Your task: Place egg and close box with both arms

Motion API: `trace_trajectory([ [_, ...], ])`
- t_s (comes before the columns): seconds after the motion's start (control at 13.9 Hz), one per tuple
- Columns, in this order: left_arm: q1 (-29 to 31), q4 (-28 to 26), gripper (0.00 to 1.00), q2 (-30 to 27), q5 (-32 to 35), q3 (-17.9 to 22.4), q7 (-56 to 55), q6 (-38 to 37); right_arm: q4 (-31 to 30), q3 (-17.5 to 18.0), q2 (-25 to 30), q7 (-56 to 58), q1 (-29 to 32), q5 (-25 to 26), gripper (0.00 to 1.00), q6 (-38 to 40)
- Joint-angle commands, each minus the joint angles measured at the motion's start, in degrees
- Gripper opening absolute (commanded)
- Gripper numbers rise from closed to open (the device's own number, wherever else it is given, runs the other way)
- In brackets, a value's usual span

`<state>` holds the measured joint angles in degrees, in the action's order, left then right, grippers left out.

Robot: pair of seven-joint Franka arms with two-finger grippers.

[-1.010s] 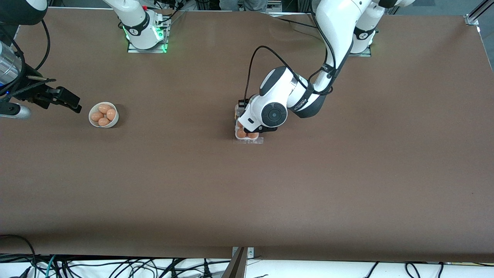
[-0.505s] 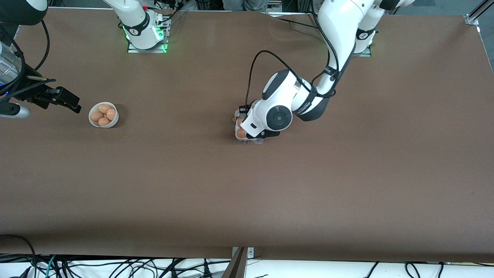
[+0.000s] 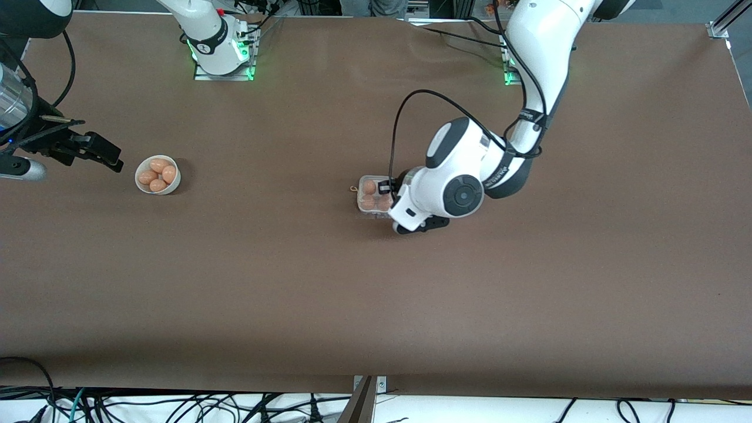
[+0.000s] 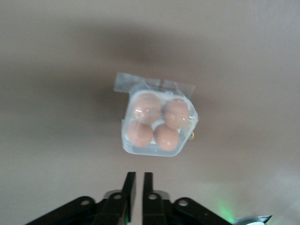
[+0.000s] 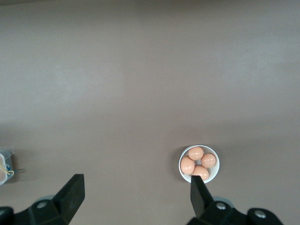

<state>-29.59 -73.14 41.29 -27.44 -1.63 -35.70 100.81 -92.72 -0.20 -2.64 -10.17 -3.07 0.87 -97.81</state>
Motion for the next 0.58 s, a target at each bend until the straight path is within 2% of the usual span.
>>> trace_trajectory([
  [0.0, 3.48, 5.44, 0.68, -1.03, 6.84, 2.07, 0.10, -6.47, 1.05, 0.72, -0.18, -0.55, 0.52, 0.89, 1.00, 0.61],
  [0.14, 5.68, 8.96, 1.00, -1.12, 14.21, 2.16, 3.51, -9.39, 1.05, 0.72, -0.18, -0.55, 0.52, 0.89, 1.00, 0.61],
  [0.51, 8.58, 10.21, 1.00, -2.62, 30.40, 2.86, 4.67, -9.67, 1.05, 0.81, -0.18, -0.55, 0.52, 0.89, 1.00, 0.61],
])
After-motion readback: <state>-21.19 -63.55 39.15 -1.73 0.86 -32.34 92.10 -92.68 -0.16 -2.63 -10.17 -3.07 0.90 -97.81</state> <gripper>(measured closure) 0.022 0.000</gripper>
